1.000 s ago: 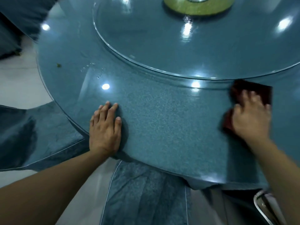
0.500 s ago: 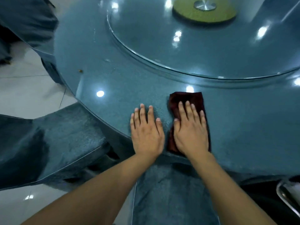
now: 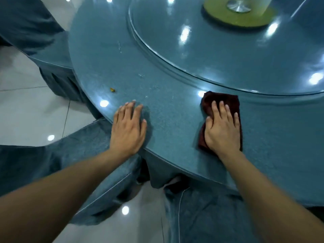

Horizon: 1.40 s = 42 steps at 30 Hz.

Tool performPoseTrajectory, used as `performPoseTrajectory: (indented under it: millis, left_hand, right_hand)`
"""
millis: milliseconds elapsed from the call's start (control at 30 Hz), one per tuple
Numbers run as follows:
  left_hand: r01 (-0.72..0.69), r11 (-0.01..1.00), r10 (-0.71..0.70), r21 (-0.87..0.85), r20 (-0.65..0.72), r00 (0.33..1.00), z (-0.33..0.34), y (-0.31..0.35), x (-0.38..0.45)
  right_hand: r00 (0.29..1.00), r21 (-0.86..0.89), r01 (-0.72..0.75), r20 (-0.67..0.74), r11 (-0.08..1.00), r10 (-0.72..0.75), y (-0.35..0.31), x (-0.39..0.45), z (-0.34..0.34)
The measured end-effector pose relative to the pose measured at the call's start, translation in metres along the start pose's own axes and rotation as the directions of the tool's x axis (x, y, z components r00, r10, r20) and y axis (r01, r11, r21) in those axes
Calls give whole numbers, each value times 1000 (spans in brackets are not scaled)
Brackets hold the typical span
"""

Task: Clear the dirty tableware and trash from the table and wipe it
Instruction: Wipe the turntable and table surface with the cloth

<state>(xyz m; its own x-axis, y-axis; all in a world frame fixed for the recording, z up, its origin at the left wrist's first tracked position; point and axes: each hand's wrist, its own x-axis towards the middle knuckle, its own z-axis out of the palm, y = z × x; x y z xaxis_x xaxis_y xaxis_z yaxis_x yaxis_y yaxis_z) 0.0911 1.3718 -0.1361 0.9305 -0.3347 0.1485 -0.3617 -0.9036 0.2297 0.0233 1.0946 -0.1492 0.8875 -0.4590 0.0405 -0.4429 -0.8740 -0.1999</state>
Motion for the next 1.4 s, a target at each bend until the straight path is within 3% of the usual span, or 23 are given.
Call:
performPoseTrajectory:
  millis: [200,400,733,933,1100,1200,1400]
  left_hand:
    - [-100,993,104,-56,60,993,3,-26,37]
    - [-64,993,71,-97,69,995,0,-27,37]
    - [-51,988,68,-147,112,991,0,-30,38]
    - [-43,984,63,-171,114,991,-1,-29,39]
    - [-74,951,99,-301,70,993,-9,-37,44]
    - [-138,963,140,-231,-8,990,-20,-58,54]
    - [-42,997,40,-63,-28,999,-28,-111,91]
  right_hand:
    - [999,9,-13,-32,1000,14,-3,50,5]
    - [996,19,0,-86,1000,2,-3,67,9]
    - [999,14,-13,-42,1000,14,-9,68,7]
    - [990,-22,138,8,990,-138,-95,42,19]
    - [992,-21,122,34,992,-122,-132,41,28]
    - [992,-23,123,34,992,-123,-131,41,26]
    - [996,-4,87,15,996,-87,-137,39,24]
